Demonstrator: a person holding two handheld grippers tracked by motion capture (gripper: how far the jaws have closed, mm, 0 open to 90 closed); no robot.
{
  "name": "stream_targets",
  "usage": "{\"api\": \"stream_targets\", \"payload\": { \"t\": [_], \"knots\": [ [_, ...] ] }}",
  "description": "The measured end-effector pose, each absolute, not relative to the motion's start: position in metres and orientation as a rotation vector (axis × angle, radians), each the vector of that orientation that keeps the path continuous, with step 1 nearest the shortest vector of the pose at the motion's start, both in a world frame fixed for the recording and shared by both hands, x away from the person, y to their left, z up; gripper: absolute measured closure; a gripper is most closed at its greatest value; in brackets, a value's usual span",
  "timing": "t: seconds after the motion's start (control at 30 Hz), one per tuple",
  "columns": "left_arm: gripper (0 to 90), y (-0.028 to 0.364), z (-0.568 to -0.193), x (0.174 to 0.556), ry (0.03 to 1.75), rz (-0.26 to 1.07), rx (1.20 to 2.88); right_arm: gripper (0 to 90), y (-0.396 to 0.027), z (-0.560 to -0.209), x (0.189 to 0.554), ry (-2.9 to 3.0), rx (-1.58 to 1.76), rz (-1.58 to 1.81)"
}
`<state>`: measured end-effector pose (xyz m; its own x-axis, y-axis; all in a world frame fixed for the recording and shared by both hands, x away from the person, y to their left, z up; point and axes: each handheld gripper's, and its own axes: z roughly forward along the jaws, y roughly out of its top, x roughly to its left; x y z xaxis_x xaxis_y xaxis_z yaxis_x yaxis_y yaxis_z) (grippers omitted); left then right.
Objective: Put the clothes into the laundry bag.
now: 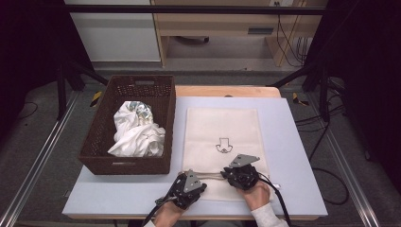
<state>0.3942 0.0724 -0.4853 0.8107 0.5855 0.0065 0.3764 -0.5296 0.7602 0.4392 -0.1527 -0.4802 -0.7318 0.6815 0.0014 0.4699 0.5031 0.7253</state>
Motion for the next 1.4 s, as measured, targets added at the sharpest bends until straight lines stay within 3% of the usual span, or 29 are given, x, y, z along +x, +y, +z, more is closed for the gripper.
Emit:
{"api": "stream_targets", "payload": {
  "t": [0.33,0.47,0.57,0.67,0.7,0.77,0.87,0.9,0.93,1.0,1.03,1.13,1.17,1.2,1.27,1.37,1.4],
  "knots": [
    [88.8,0.071,-0.484,0.395,0.706,0.335,2.195,85.8,-0.153,-0.480,0.435,2.463,0.967,1.044],
    [84.2,0.069,-0.472,0.401,0.693,0.380,2.179,87.2,-0.154,-0.479,0.436,2.467,0.974,1.054],
    [69.6,0.062,-0.459,0.414,0.652,0.507,2.162,87.5,-0.155,-0.471,0.437,2.449,0.962,1.079],
    [62.1,0.056,-0.457,0.424,0.654,0.495,2.174,87.6,-0.156,-0.465,0.437,2.433,0.960,1.097],
    [52.5,0.050,-0.459,0.432,0.657,0.517,2.197,87.7,-0.158,-0.458,0.437,2.405,0.951,1.139],
    [49.3,0.046,-0.461,0.437,0.663,0.512,2.209,87.8,-0.161,-0.454,0.438,2.388,0.955,1.165],
    [51.8,0.040,-0.468,0.442,0.664,0.535,2.232,87.9,-0.163,-0.451,0.440,2.373,0.955,1.184],
    [61.5,0.038,-0.470,0.443,0.665,0.563,2.250,87.9,-0.163,-0.450,0.440,2.367,0.960,1.187],
    [61.5,0.037,-0.471,0.443,0.671,0.572,2.259,87.9,-0.163,-0.450,0.440,2.367,0.960,1.187],
    [76.1,0.035,-0.474,0.444,0.676,0.584,2.257,87.6,-0.162,-0.452,0.440,2.369,0.966,1.184],
    [79.1,0.035,-0.474,0.444,0.675,0.588,2.255,86.7,-0.162,-0.453,0.441,2.373,0.963,1.183],
    [82.1,0.037,-0.472,0.446,0.692,0.563,2.235,80.9,-0.161,-0.457,0.440,2.373,0.968,1.177],
    [82.4,0.041,-0.469,0.448,0.714,0.522,2.204,70.0,-0.162,-0.458,0.437,2.353,0.961,1.151],
    [82.4,0.041,-0.469,0.448,0.714,0.522,2.204,70.0,-0.162,-0.458,0.437,2.353,0.961,1.151],
    [82.3,0.044,-0.465,0.451,0.735,0.481,2.177,55.2,-0.162,-0.460,0.432,2.302,0.945,1.118],
    [82.1,0.046,-0.463,0.452,0.741,0.463,2.159,51.9,-0.160,-0.464,0.432,2.298,0.940,1.067],
    [81.9,0.046,-0.463,0.452,0.736,0.463,2.155,58.6,-0.158,-0.468,0.433,2.307,0.941,1.009]
  ]
}}
